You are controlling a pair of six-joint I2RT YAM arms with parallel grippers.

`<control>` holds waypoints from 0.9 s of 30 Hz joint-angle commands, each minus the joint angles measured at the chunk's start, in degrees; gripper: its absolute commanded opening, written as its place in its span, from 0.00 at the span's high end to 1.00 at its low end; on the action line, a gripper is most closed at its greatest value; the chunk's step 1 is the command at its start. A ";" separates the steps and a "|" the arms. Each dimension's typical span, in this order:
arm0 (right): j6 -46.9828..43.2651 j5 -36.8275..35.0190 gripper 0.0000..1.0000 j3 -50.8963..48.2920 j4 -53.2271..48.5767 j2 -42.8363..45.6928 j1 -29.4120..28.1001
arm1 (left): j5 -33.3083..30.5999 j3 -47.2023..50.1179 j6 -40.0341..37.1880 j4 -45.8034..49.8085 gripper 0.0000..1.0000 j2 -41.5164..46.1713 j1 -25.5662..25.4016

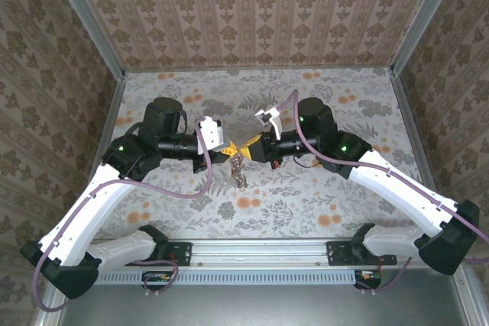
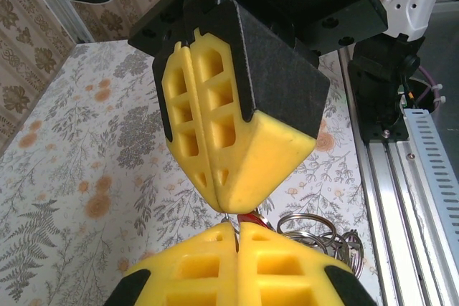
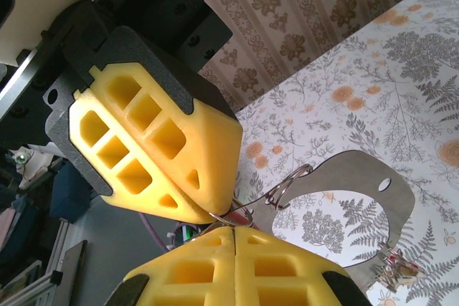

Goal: Put the keys on the keyring

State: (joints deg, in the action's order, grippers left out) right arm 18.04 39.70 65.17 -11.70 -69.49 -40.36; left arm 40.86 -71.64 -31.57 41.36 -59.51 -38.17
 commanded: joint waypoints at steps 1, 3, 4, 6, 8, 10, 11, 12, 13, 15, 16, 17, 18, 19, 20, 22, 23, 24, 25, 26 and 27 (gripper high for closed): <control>1.12 -3.85 1.00 -0.92 1.77 -0.63 1.86 | 8.26 -1.84 -1.34 2.01 1.00 1.41 -0.45; 1.16 -3.76 1.00 -0.94 1.73 -0.63 1.93 | 8.21 -1.84 -1.38 2.00 1.00 1.50 -0.41; 1.20 -3.76 1.00 -0.99 1.69 -0.64 1.95 | 8.10 -1.84 -1.34 1.97 1.00 1.58 -0.41; 1.21 -3.76 1.00 -0.95 1.44 -0.70 1.97 | 8.01 -1.84 -1.39 1.93 1.00 1.65 -0.41; 1.14 -3.76 1.00 -0.99 1.48 -0.64 2.08 | 7.92 -1.84 -1.39 1.99 1.00 1.58 -0.37; 1.04 -4.01 1.00 -0.98 1.30 -0.64 2.04 | 7.88 -1.84 -1.33 1.97 1.00 1.65 -0.40; 0.99 -4.02 1.00 -1.13 1.19 -0.56 2.13 | 7.85 -1.84 -1.41 2.01 1.00 1.67 -0.41; 1.08 -4.11 1.00 -1.26 1.20 -0.47 2.21 | 7.74 -1.84 -1.39 1.97 1.00 1.67 -0.41; 1.07 -4.09 1.00 -1.31 1.17 -0.47 2.21 | 7.66 -1.82 -1.33 1.97 1.00 1.63 -0.40; 1.12 -4.08 1.00 -1.35 1.14 -0.31 2.30 | 7.63 -1.84 -1.34 1.92 1.00 1.66 -0.33; 1.04 -3.94 1.00 -1.33 1.17 -0.29 2.30 | 7.49 -1.75 -1.39 1.81 1.00 1.67 -0.32; 1.06 -3.70 1.00 -1.31 1.31 -0.25 2.30 | 7.33 -1.73 -1.31 1.72 1.00 1.64 -0.32; 0.95 -3.55 1.00 -1.30 1.33 -0.14 2.30 | 7.17 -1.72 -1.28 1.66 1.00 1.67 -0.26; 0.83 -3.41 1.00 -1.36 1.27 0.01 2.30 | 6.85 -1.67 -1.24 1.53 1.00 1.67 -0.23; 0.41 -3.24 1.00 -1.54 0.80 0.23 2.30 | 6.56 -1.67 -1.15 1.55 1.00 1.61 -0.23; -0.72 -2.76 1.00 -3.07 1.30 1.66 2.30 | 6.19 -1.62 -1.12 1.47 1.00 1.85 -0.15; -1.26 -2.68 1.00 -4.39 2.27 2.96 2.23 | 6.08 -1.50 -1.12 1.31 1.00 2.00 -0.01; -2.34 -2.68 1.00 -5.38 2.76 3.98 2.09 | 6.21 -1.41 -1.12 1.22 1.00 2.19 0.07; -3.84 -2.98 1.00 -6.60 2.91 5.03 1.85 | 6.44 -1.40 -1.12 1.18 1.00 2.28 0.18; -5.44 -2.85 1.00 -7.35 2.58 5.77 1.61 | 7.04 -1.41 -1.12 1.11 1.00 2.37 0.33; -6.71 -2.70 1.00 -8.13 2.90 6.43 1.26 | 7.76 -1.40 -1.06 1.09 1.00 2.37 0.46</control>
State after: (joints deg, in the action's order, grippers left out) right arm 15.59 36.82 58.76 -10.41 -65.78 -38.33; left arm 45.56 -71.64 -31.77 43.46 -58.48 -38.17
